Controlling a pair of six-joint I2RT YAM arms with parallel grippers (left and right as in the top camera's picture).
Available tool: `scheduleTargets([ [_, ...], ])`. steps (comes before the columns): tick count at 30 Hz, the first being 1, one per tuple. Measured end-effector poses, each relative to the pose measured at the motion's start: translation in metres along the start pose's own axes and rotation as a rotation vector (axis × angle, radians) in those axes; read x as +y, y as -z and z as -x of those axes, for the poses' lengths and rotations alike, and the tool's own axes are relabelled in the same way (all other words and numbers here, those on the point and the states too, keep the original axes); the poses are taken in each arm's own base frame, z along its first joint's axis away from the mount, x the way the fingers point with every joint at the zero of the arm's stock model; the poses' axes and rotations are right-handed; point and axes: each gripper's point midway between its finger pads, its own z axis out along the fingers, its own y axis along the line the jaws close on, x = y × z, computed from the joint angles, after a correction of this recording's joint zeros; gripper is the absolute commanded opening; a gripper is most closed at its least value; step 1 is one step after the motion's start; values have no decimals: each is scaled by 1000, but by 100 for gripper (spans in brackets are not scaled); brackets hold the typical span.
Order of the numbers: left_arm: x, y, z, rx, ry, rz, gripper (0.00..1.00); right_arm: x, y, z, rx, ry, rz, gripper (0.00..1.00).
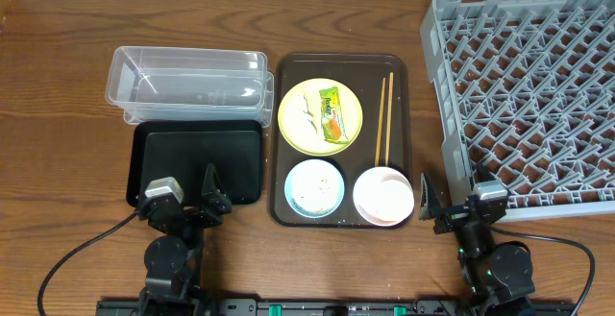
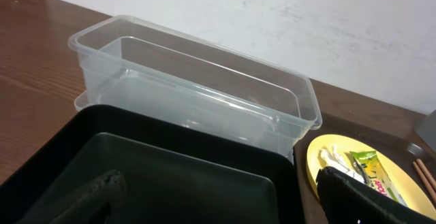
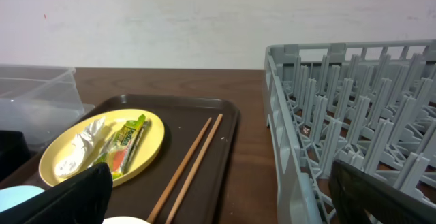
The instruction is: Sort waste into correct bins and load items into the dishwasher rack
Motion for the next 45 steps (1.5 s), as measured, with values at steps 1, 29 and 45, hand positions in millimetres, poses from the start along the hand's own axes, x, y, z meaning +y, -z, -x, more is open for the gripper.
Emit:
scheduleTargets([
  [1,0,0,0,0,0,0,92,0,0,0,0,0,0,99],
  [29,-27,1,11,-45,14,-150,92,14,1,2,-2,-83,81,99],
  [45,-100,9,75,419,-2,-287,92,50,7,79,407,-102,182,99],
])
